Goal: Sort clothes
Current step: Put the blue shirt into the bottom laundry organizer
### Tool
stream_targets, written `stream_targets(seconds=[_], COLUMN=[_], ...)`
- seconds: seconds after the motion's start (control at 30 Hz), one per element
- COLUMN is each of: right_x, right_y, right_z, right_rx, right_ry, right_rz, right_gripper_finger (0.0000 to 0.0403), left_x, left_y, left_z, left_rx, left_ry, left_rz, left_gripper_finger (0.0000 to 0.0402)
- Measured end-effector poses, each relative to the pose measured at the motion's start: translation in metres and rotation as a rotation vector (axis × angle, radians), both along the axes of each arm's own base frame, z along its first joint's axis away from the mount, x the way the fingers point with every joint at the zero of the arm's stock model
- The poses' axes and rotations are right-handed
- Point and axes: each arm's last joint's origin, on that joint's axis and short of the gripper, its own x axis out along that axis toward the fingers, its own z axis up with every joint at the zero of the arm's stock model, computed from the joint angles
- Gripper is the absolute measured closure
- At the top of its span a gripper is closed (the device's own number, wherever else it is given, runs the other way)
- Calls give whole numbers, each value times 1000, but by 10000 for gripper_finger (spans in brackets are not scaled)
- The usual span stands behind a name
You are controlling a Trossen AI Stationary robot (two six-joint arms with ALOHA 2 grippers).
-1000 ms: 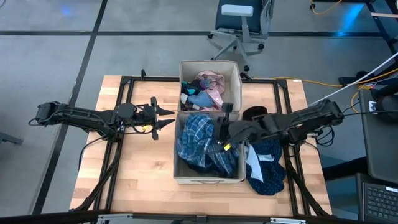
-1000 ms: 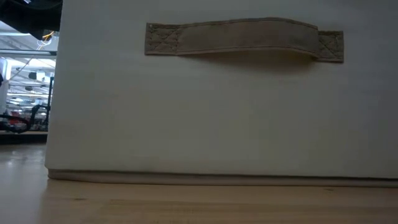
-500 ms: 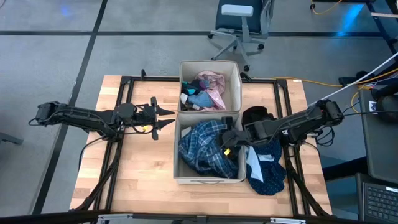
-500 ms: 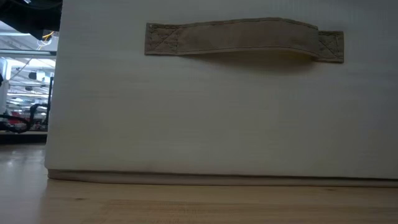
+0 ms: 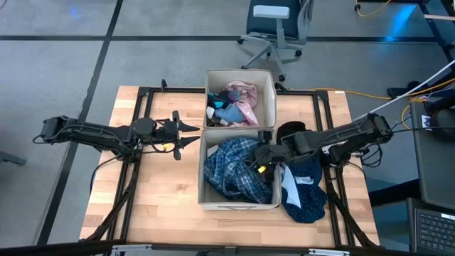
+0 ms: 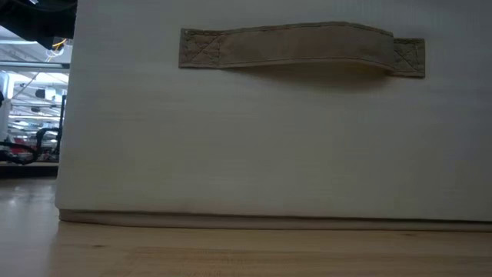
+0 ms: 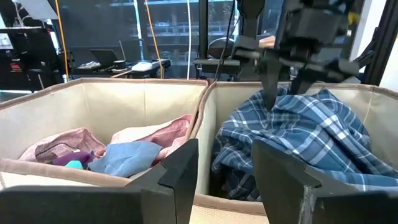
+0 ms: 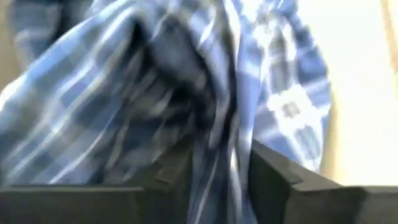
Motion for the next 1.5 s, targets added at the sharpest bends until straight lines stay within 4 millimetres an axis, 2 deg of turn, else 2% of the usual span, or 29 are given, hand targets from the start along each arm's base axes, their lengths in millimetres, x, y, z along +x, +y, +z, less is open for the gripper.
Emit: stream_targets(seconds=[0.1, 0.17, 0.27, 0.37, 0.43, 0.5, 0.63, 0.8, 1.03, 1.13, 1.23, 1.33, 1.4, 1.5], right_x=[-10, -13, -9, 5, 16, 28, 43, 55, 71, 77, 80, 79, 76, 69], right_y=[-1, -2, -2, 1, 0, -1, -8, -19, -31, -31, -30, -30, -30, -25], right_z=[25, 45, 74, 85, 75, 55, 1, -55, -111, -128, -137, -132, -117, -75], right_rx=[30, 24, 26, 31, 12, -5, -40, -19, -19, -12, 1, 4, 18, 40], right_ry=[95, 77, -69, -248, -299, -282, -106, 61, 148, 158, 178, 186, 197, 145], right_rz=[21, 13, -8, 18, 33, 47, 39, 33, 2, 8, 49, 45, 35, 38], right_gripper_finger=[230, 212, 196, 192, 194, 198, 206, 210, 210, 210, 210, 210, 210, 210], left_x=[0, 0, 0, 0, 0, 0, 0, 0, 0, 0, 0, 0, 0, 0], left_y=[0, 0, 0, 0, 0, 0, 0, 0, 0, 0, 0, 0, 0, 0], left_z=[0, 0, 0, 0, 0, 0, -1, -1, 0, -1, -1, -1, -1, -1], left_rx=[0, 0, 0, 0, 0, 0, -1, 1, 0, 0, 0, -1, -1, -1], left_ry=[0, 0, 0, 0, 0, 0, 6, 5, 4, 8, 10, 11, 11, 13], left_rz=[0, 0, 0, 0, 0, 0, 0, 0, 0, 0, 0, 0, 0, 0], left_gripper_finger=[263, 263, 263, 263, 263, 263, 263, 263, 263, 263, 263, 263, 263, 263])
